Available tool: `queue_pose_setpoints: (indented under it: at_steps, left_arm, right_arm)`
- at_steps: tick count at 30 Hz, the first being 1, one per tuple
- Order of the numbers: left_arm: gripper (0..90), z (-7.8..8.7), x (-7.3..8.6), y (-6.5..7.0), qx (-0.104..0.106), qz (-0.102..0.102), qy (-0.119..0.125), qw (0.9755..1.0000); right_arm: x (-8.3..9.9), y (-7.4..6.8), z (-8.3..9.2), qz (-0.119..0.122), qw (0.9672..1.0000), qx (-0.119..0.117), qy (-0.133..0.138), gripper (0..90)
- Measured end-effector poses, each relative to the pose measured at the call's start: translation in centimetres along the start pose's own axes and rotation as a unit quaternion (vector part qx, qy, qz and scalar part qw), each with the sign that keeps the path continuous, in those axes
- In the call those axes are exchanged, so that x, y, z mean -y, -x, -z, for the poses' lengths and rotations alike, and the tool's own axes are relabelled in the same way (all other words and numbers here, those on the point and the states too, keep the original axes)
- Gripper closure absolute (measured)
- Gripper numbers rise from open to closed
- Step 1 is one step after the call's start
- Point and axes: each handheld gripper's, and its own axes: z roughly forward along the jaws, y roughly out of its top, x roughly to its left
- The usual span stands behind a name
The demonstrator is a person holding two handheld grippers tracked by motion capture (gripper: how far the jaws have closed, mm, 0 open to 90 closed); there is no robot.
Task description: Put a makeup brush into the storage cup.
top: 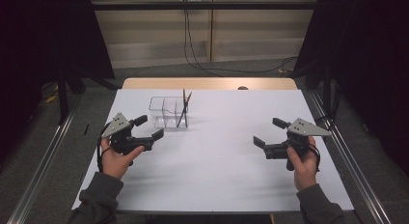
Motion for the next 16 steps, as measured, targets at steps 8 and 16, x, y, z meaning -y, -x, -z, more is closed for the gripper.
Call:
queue_pose_setpoints:
  at_steps: [8,16]
  left_arm:
    - [11.7,0.11,-0.09,0.07,-0.001,0.001,0.004,1.0000]
    - [11.7,0.23,-0.01,-0.03,-0.003,-0.001,0.000,1.0000]
  right_arm:
    - [0.05,0.01,-0.08,0.002,1.0000,-0.003,0.000,0.0]
    - [0.10,-0.08,-0.28,0.004,1.0000,-0.005,-0.003,0.0]
